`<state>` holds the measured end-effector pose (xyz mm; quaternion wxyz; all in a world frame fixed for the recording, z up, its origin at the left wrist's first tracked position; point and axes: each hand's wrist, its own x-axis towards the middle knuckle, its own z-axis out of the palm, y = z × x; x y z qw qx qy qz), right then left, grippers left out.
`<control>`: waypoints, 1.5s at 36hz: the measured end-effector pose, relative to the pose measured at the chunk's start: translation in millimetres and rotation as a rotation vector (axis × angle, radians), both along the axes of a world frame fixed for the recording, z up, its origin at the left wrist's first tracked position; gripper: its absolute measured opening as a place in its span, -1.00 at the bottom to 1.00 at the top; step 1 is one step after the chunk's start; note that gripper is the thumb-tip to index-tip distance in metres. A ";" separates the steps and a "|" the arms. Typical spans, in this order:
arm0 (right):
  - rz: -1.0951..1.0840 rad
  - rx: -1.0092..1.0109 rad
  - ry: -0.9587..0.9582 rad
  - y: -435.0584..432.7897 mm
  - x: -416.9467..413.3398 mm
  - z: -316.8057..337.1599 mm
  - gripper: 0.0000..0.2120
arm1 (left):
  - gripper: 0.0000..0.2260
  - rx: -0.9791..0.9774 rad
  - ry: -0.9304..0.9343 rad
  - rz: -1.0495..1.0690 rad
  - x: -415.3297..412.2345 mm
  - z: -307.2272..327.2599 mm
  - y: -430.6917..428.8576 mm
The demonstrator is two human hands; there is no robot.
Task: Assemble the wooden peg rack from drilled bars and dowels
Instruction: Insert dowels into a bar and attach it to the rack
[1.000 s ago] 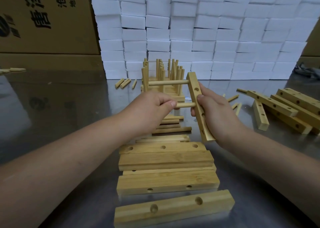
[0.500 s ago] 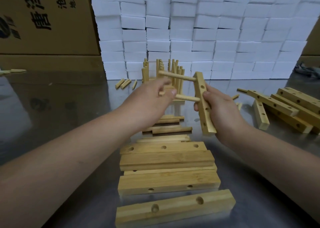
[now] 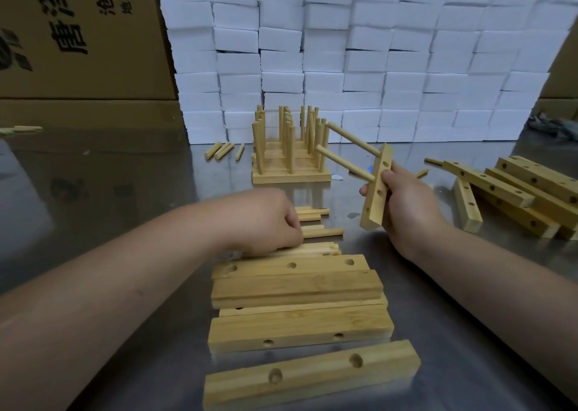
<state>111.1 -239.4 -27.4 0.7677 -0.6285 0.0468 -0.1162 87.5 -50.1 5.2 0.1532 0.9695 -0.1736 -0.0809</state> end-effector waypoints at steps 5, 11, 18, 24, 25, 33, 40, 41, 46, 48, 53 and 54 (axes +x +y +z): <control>0.035 -0.045 -0.035 1.4 1.5 -3.7 -0.73 | -0.78 0.013 0.065 -0.008 1.1 0.9 0.3; 0.064 -0.072 -0.041 2.1 2.4 -4.9 -0.74 | -0.77 0.036 0.077 -0.019 -0.5 2.1 -0.8; 0.091 -0.138 -0.073 5.7 -0.6 -4.7 -0.71 | -0.85 0.016 0.092 -0.027 -2.7 2.3 -2.2; 0.100 -0.149 -0.075 5.4 -1.0 -4.3 -0.71 | -0.90 -0.018 0.096 -0.045 -3.4 3.0 -3.4; 0.096 -0.144 -0.075 5.4 -1.1 -4.2 -0.71 | -0.90 -0.021 0.094 -0.049 -3.5 3.1 -3.6; 0.094 -0.152 -0.056 6.7 0.8 -6.1 -0.72 | -0.88 -0.053 0.109 -0.049 -2.7 1.9 -2.3; 0.088 -0.137 -0.037 6.9 0.2 -6.0 -0.70 | -0.88 -0.090 0.090 -0.038 -2.7 0.4 -2.4; 0.087 -0.137 -0.031 6.8 0.2 -6.1 -0.69 | -0.88 -0.089 0.088 -0.037 -2.8 0.1 -2.7; 0.087 -0.142 -0.024 6.7 0.5 -6.4 -0.68 | -0.87 -0.081 0.102 -0.030 -3.8 2.1 -2.6; 0.088 -0.135 -0.025 6.7 0.5 -6.2 -0.68 | -0.86 -0.072 0.106 -0.037 -4.4 2.8 -2.6; 0.084 -0.140 -0.015 6.9 0.4 -6.4 -0.67 | -0.88 -0.097 0.089 -0.042 -5.4 1.3 -4.5; 0.084 -0.138 -0.011 6.8 0.5 -6.5 -0.66 | -0.88 -0.098 0.088 -0.043 -5.5 1.5 -4.7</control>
